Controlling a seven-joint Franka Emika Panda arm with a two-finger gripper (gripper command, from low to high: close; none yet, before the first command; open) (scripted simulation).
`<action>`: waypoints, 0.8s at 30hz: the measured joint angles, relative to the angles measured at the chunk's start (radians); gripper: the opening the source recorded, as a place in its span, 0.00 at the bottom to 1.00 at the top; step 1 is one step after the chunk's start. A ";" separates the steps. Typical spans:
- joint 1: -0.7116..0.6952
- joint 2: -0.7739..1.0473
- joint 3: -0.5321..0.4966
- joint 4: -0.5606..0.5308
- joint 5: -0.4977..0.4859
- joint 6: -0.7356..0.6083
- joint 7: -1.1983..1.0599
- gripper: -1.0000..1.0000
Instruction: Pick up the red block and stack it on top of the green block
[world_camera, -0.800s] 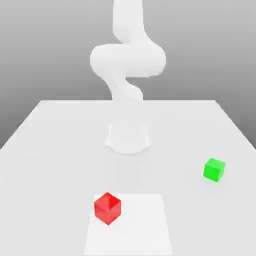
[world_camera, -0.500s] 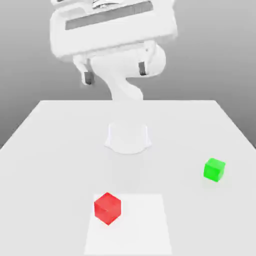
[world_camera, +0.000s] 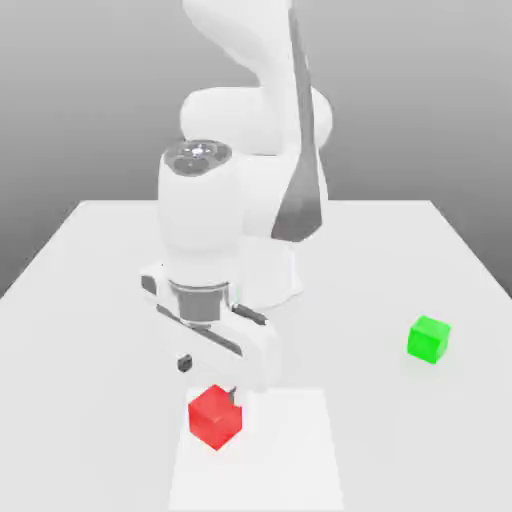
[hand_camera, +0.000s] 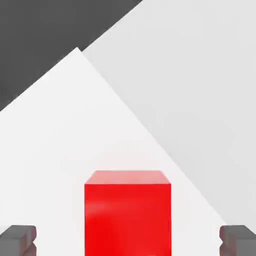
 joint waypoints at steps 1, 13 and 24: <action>-0.001 0.024 0.003 0.003 0.005 0.020 -0.004 0.50; -0.026 0.146 0.035 0.017 0.036 0.124 -0.023 0.00; -0.002 -0.089 0.035 -0.021 -0.002 -0.075 -0.006 0.00</action>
